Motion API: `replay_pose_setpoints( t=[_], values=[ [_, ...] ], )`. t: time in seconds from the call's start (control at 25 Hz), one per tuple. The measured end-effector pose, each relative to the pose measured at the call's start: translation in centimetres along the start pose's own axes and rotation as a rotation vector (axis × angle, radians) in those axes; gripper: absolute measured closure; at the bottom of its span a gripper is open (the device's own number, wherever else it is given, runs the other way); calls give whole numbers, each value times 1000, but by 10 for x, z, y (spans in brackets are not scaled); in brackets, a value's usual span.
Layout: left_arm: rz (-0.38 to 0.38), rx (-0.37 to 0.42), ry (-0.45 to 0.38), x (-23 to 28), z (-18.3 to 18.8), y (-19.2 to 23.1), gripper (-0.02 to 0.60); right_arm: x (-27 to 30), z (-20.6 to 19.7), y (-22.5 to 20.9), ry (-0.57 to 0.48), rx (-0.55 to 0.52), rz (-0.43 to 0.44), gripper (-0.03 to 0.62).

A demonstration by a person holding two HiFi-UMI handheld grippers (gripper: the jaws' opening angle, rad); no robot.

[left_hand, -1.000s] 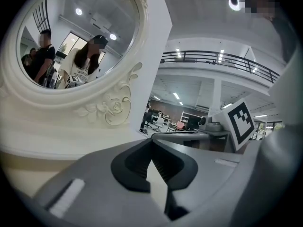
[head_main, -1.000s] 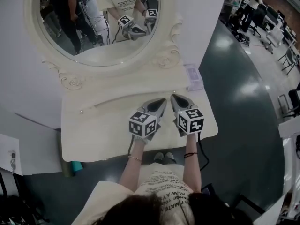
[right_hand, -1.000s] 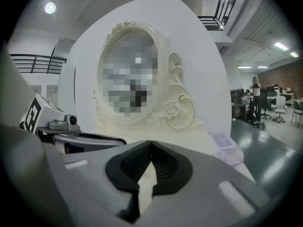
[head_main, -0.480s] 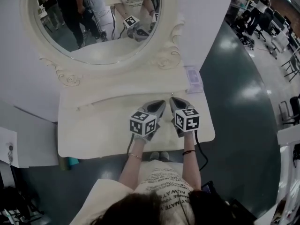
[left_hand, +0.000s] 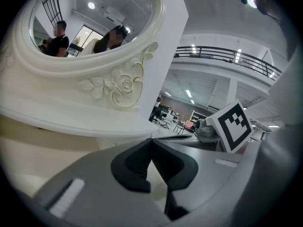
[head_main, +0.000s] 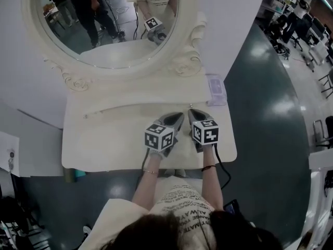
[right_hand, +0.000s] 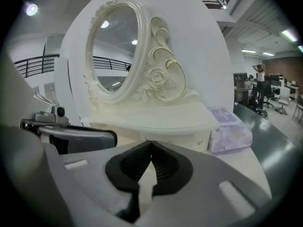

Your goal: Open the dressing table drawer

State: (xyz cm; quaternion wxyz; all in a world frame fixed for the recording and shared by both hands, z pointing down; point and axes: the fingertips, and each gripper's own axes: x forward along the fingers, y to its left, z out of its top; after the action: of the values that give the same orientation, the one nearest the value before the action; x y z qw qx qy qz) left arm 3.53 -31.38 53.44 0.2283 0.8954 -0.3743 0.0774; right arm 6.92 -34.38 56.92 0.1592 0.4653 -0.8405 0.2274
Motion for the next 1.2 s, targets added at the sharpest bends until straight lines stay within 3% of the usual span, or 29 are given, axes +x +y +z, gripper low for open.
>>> replay_pose_setpoints(
  t=[0.36,0.92,1.0,1.2],
  values=[
    [40,-27,-9,9,-13,8,583,18,-16,-15,41,27,9,577],
    [66,-51,13,19,-30,19,583,33,-21,-35,40,37,-71,515],
    [66,-51,17,20,-31,19,583,35,-20,-35,32,58,-73,447],
    [68,-59,14,21,-30,21,583,41,-16,-32,42,49,-79,447]
  ],
)
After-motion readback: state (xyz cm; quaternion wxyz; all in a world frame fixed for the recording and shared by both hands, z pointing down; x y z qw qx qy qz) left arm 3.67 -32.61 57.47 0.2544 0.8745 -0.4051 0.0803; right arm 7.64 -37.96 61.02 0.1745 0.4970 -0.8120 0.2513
